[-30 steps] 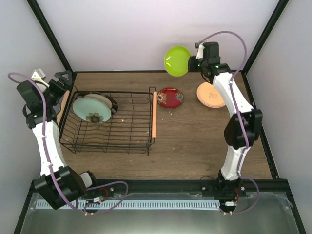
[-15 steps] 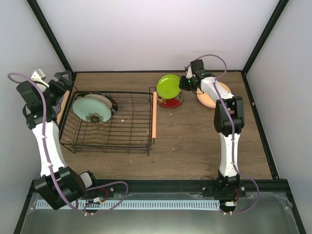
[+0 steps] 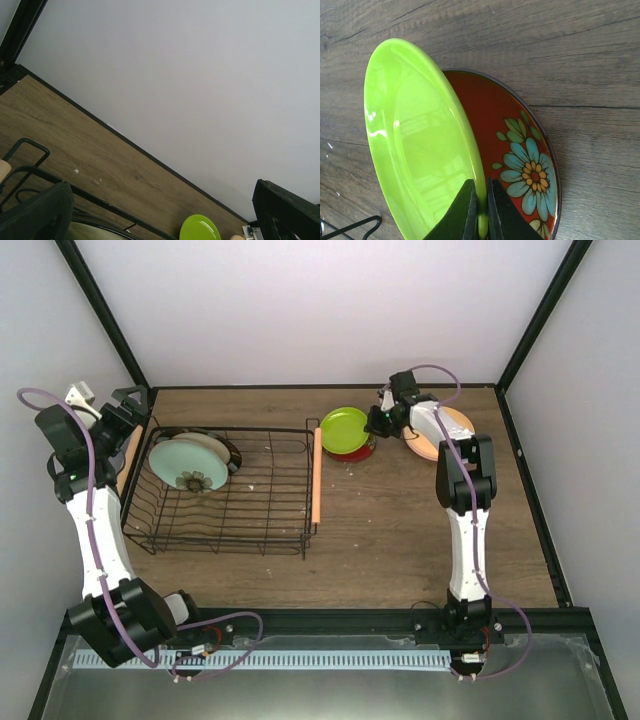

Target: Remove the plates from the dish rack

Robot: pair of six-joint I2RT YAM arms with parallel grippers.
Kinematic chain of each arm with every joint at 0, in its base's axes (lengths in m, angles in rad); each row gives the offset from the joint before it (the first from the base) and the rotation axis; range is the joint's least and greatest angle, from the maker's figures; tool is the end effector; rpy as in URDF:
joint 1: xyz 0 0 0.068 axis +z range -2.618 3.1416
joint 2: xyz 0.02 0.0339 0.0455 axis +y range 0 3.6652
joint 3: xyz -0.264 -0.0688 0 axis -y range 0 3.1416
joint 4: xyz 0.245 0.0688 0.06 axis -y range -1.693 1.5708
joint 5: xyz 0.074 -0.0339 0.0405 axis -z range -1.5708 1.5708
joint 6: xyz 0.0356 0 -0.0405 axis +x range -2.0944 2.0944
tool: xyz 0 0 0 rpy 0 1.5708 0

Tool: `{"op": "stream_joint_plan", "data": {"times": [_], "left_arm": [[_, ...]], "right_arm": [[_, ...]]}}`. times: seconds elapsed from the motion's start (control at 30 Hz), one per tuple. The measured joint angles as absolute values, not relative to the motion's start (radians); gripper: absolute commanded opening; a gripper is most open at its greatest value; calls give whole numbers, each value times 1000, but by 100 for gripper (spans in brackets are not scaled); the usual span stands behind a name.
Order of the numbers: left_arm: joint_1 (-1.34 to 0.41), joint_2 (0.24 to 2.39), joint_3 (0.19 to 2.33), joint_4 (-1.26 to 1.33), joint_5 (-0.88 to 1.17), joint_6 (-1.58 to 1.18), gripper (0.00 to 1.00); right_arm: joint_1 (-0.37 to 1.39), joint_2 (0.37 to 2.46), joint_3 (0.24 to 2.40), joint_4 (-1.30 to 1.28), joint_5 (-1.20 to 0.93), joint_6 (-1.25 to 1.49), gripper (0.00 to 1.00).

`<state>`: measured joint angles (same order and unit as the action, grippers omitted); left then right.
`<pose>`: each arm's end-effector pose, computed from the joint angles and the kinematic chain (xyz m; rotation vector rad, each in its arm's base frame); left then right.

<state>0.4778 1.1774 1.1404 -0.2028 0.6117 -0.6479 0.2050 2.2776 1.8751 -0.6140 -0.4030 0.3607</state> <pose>0.2457 0.1042 0.3837 -0.5712 1.7244 -0.6723 0.4833 0.1148 0.1827 0.0522 2.6330 0.7244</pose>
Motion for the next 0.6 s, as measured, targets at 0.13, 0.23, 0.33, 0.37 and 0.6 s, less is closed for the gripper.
{"op": "stream_joint_plan", "data": {"times": [0.13, 0.23, 0.33, 0.37, 0.6], "left_arm": [[478, 1177, 1141, -203, 613, -648, 100], [478, 1177, 1141, -203, 615, -647, 100], [478, 1177, 1140, -203, 615, -647, 100], [478, 1177, 1140, -203, 615, -647, 100], [478, 1177, 1141, -203, 617, -647, 100]], "right_arm": [[203, 2288, 1877, -628, -406, 362, 8], [203, 2303, 1877, -649, -394, 361, 8], [199, 2312, 1877, -666, -390, 366, 14], [199, 2313, 1877, -671, -388, 366, 19], [208, 2312, 1877, -695, -373, 365, 52]]}}
